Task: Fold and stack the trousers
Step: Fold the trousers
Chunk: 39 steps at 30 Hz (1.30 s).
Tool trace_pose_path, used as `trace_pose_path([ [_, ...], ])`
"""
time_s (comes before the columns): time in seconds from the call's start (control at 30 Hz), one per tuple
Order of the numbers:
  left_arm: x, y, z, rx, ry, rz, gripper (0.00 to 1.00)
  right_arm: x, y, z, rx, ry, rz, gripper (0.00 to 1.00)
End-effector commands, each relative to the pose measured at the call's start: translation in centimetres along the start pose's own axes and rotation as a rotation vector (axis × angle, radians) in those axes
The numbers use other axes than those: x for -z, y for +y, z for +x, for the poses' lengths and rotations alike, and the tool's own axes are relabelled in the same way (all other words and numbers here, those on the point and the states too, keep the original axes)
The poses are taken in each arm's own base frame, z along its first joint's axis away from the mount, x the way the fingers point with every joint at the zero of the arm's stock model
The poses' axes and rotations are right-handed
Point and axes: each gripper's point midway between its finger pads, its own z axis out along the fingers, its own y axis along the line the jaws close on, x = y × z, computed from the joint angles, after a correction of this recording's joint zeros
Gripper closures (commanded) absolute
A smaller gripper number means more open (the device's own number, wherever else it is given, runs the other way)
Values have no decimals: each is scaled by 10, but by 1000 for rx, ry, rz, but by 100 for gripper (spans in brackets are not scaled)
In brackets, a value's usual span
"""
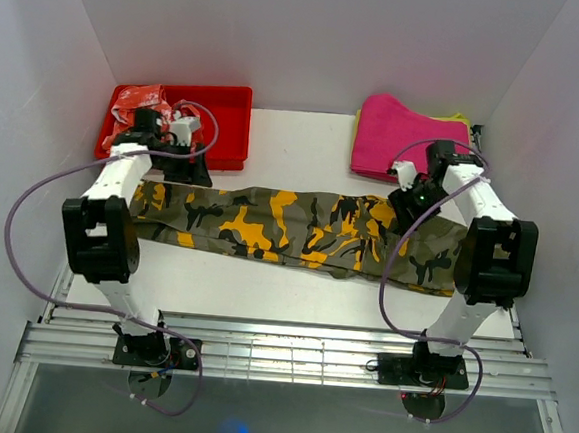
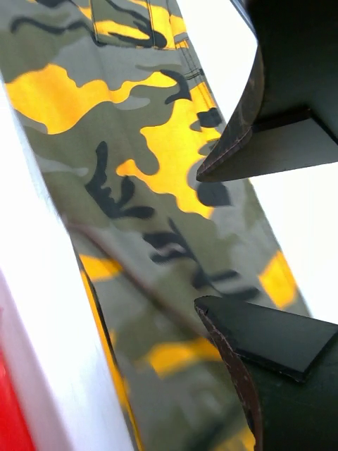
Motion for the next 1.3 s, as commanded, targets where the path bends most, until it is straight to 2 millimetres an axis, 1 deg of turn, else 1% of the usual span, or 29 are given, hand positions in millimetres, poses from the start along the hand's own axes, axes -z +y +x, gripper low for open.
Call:
trace_pose_path([
  [0.0,61,3,7,-7,-49,14,24,44,70,-60,199,-183,-100,42],
  [0.03,66,8,11,13,-42,22,25,48,83,-68,228,-202,-111,49],
  [0.07,72,13,16,38,-38,19,28,45,107,-77,292,-200,-136,53],
  [0.1,83,29,23,98,-43,1,29,45,118,-83,324,-202,-141,56],
  [0.13,91,36,25,122,-60,-2,29,42,127,-89,356,-205,-133,58],
  [0.17,96,43,28,145,-68,-5,30,36,149,-94,404,-190,-147,59],
  [0.2,106,58,34,183,-81,-37,30,32,157,-97,429,-185,-142,59],
  [0.23,110,66,38,193,-78,-57,30,22,161,-100,453,-169,-118,61],
  [0.27,113,73,42,183,-72,-74,30,13,178,-100,490,-146,-127,62],
  [0.3,118,85,50,203,-55,-116,30,6,183,-101,504,-132,-124,63],
  [0.33,122,92,50,202,-54,-133,30,-6,185,-99,515,-100,-107,64],
  [0.37,124,98,53,213,-50,-137,30,-14,197,-102,550,-93,-105,64],
  [0.4,130,105,58,247,-46,-141,30,-20,201,-100,555,-79,-103,64],
  [0.43,136,110,52,248,-54,-157,30,-31,202,-99,561,-55,-90,64],
  [0.47,139,114,53,262,-49,-163,30,-38,208,-101,581,-56,-82,63],
  [0.5,142,121,58,297,-41,-166,30,-46,210,-98,580,-41,-79,63],
  [0.53,145,125,55,304,-52,-172,29,-54,209,-97,582,-25,-68,62],
  [0.6,146,133,58,339,-51,-180,29,-64,213,-98,589,-22,-66,62],
  [0.63,146,133,58,341,-53,-176,29,-70,214,-97,592,-11,-66,61],
  [0.7,145,133,58,355,-48,-169,29,-76,219,-97,602,-1,-74,61],
  [0.8,143,134,59,360,-49,-167,29,-79,225,-95,622,-1,-83,61],
  [1.07,141,140,60,370,-41,-178,28,-92,240,-76,677,44,-101,62],
  [1.2,140,143,63,371,-36,-191,28,-101,236,-72,691,62,-58,61],
  [1.27,140,143,64,372,-36,-197,28,-105,228,-77,689,60,-9,61],
])
